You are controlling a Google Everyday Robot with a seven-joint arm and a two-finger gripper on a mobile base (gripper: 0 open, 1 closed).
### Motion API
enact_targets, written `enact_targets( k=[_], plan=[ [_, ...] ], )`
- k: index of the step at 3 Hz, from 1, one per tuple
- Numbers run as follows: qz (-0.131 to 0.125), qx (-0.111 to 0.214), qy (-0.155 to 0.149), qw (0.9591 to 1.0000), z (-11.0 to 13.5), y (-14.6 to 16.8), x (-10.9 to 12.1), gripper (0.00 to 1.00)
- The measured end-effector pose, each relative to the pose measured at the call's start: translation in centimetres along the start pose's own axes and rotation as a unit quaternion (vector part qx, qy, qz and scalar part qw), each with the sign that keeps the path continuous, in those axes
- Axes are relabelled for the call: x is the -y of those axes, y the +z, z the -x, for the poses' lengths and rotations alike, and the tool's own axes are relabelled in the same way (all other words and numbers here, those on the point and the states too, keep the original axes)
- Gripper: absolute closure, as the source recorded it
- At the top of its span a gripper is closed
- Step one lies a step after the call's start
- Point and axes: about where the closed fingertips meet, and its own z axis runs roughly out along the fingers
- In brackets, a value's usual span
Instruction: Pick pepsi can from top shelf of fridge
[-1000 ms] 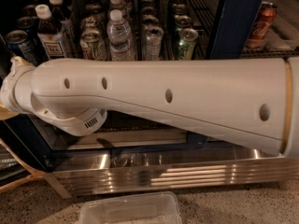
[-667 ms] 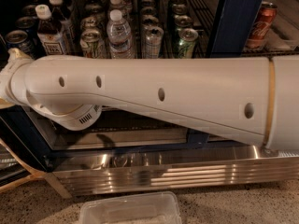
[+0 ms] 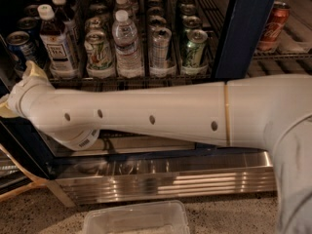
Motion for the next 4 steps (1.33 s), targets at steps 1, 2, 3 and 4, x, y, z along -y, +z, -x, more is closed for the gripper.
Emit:
enact_targets(
  k=[1, 2, 3, 4],
  plan=[
    [-0.023, 0.02, -0.008, 0.9995, -1.9, 0.8, -3.0, 0.21],
    [-0.058, 0.045, -0.047, 0.9962, -1.8, 0.9, -4.8, 0.21],
    [-0.117, 0.067, -0.067, 0.9886, -1.0, 0.5, -3.4, 0.21],
    [-0.159, 0.078, -0.087, 0.9803, 1.2, -1.1, -1.2, 0.21]
  ],
)
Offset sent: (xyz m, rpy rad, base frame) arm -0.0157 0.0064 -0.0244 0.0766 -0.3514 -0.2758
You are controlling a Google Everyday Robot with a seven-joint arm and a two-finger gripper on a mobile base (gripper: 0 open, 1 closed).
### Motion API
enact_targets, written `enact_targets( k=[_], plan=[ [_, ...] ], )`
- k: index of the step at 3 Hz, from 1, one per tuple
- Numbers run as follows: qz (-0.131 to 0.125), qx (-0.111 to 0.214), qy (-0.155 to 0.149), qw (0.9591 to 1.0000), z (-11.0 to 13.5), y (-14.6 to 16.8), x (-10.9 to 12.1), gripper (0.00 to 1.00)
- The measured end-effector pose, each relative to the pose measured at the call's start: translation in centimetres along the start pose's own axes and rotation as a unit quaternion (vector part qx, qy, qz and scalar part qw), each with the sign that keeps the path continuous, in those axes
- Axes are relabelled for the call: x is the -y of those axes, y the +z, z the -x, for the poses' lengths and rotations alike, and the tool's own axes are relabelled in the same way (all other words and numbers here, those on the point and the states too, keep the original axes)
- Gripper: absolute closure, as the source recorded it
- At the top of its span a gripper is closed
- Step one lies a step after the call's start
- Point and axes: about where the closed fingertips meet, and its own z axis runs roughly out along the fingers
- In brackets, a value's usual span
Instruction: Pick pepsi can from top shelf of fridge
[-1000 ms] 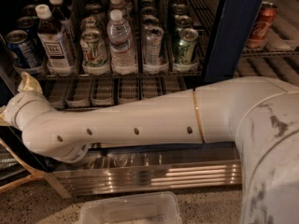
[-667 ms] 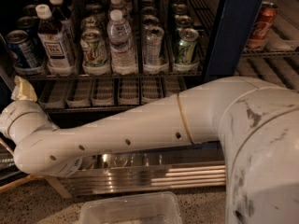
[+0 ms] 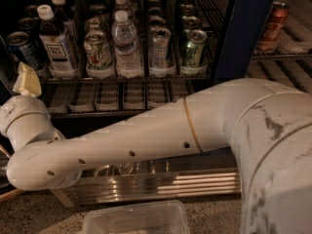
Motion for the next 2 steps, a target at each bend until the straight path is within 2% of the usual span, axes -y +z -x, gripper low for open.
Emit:
enact_targets(
  k=[1, 2],
  plan=[
    [-0.022, -0.008, -0.011, 0.9997, 1.6, -1.9, 4.2, 0.19],
    [-0.014, -0.015, -0.019, 0.9996, 2.6, -2.0, 7.7, 0.19]
  ],
)
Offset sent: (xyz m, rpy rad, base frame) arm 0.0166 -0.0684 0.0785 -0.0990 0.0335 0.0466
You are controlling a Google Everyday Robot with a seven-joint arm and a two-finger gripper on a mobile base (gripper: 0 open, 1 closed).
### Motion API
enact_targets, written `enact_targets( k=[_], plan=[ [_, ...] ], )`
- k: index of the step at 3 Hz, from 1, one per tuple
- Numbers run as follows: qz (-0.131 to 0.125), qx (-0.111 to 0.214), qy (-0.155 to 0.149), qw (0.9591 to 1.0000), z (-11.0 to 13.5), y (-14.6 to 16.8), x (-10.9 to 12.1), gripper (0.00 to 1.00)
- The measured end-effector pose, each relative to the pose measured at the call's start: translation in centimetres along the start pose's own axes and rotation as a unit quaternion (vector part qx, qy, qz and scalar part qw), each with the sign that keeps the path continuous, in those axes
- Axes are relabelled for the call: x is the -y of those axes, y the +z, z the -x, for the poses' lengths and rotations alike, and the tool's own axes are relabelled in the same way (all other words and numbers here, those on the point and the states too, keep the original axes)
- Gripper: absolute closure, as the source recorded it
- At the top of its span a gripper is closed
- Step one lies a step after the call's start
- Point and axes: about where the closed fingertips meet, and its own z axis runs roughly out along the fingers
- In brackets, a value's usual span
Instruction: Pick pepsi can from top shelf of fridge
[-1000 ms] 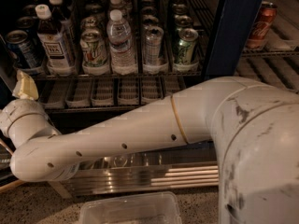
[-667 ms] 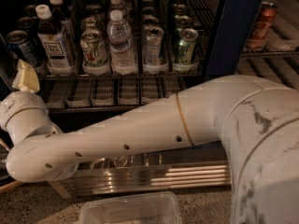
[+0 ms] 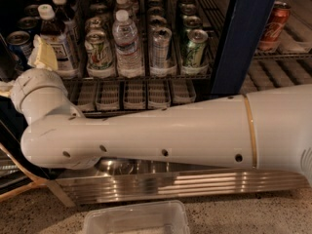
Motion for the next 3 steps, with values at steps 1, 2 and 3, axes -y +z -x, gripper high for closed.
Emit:
enact_targets(
  k=[1, 2, 3],
  plan=[
    [0.042, -0.004, 0.013, 0.999, -0.1, 1.3, 0.6, 0.2],
    [0.102, -0.008, 0.028, 0.9943, -0.9, 2.6, -2.0, 0.2],
    [0.152, -0.017, 0.045, 0.9872, -2.1, 3.9, -4.8, 0.2]
  ],
)
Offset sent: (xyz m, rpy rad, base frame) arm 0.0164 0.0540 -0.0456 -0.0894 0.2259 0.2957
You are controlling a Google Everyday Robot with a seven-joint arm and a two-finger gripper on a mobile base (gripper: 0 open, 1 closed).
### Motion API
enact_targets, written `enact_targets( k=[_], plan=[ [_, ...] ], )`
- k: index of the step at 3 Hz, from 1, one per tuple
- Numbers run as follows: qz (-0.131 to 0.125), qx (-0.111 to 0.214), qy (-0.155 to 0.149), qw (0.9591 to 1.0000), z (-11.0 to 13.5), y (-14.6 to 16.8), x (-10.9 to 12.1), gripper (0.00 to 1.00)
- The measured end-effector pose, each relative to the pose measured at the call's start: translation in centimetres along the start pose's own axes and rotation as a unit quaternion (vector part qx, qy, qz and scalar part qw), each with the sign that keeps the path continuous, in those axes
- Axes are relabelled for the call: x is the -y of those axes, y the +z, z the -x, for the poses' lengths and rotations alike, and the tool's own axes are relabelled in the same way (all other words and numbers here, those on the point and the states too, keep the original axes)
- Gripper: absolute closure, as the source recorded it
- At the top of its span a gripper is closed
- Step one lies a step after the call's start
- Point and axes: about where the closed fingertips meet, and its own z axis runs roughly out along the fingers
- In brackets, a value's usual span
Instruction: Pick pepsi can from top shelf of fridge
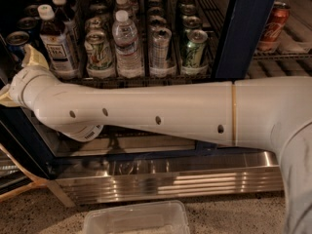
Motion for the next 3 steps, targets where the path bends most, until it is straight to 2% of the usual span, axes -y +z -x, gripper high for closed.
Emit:
enact_targets(
  k=[1, 2, 3],
  plan=[
    [0.02, -0.006, 0.012, 0.9997, -1.0, 1.39, -0.92, 0.21],
    [0.007, -0.004, 0.016, 0.9998, -1.58, 1.64, -0.98, 0.22],
    [-0.031, 0.007, 0.011, 0.9994, -1.35, 1.07, -0.22, 0.22]
  ],
)
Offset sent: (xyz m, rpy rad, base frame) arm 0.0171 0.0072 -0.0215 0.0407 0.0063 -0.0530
